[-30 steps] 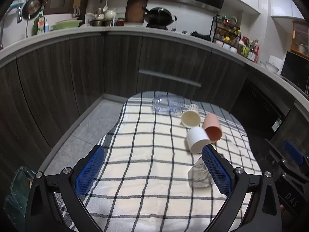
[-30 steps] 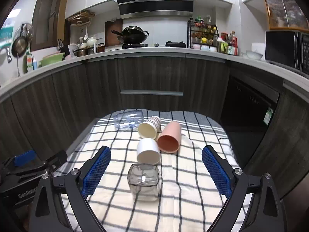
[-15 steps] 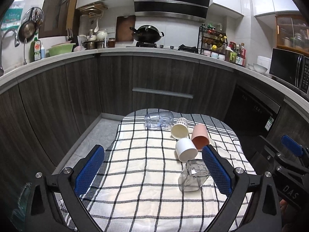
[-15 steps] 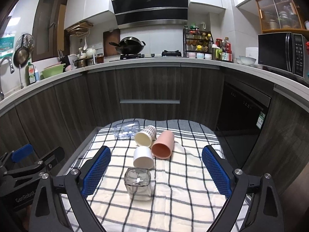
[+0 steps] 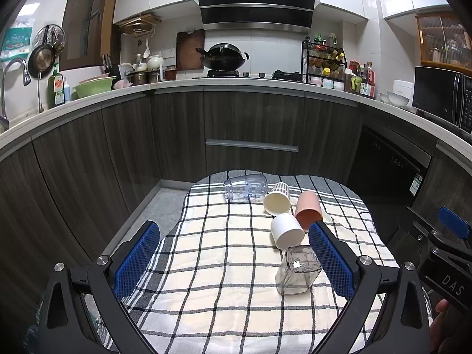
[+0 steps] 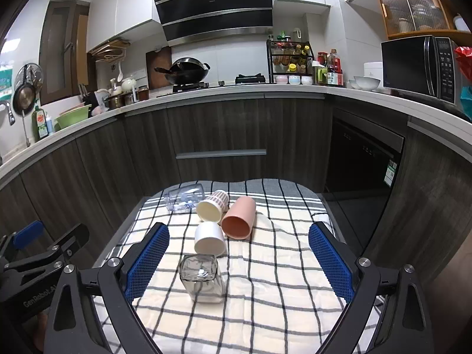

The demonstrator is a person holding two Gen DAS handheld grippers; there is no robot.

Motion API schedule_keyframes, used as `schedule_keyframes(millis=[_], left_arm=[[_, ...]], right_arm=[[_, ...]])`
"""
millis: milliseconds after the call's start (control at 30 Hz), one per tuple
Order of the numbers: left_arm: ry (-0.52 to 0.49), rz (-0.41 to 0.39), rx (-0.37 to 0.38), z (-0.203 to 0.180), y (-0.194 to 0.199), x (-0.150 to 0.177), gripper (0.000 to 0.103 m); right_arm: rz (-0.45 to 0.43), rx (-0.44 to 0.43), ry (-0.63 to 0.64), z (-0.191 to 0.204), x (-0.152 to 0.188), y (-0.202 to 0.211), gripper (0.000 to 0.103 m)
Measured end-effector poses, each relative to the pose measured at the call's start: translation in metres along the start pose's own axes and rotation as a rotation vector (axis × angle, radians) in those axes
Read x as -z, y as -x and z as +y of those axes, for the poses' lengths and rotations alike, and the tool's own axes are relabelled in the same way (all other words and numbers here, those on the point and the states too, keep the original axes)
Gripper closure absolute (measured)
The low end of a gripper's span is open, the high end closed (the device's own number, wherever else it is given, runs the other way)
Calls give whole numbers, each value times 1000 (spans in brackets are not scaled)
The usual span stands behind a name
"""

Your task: Flip cup upside down

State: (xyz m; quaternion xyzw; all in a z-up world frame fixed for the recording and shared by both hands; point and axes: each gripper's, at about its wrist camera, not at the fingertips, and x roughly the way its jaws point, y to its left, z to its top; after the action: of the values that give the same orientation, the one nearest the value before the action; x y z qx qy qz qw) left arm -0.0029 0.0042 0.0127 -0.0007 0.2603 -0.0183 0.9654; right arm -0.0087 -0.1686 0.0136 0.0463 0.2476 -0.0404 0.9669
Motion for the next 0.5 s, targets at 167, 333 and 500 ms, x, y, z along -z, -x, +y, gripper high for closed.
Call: schedule_keyframes(millis=[167, 333, 500], left_arm=[[5, 3, 0, 0, 0, 0, 0], [6, 7, 1, 1, 0, 0, 0], [13, 10, -2, 4, 1, 1, 0]], right_arm=[[1, 0, 2, 0, 0, 0, 7], [8, -1, 2, 1, 0, -2, 7], [13, -2, 2, 3, 2, -4, 7]])
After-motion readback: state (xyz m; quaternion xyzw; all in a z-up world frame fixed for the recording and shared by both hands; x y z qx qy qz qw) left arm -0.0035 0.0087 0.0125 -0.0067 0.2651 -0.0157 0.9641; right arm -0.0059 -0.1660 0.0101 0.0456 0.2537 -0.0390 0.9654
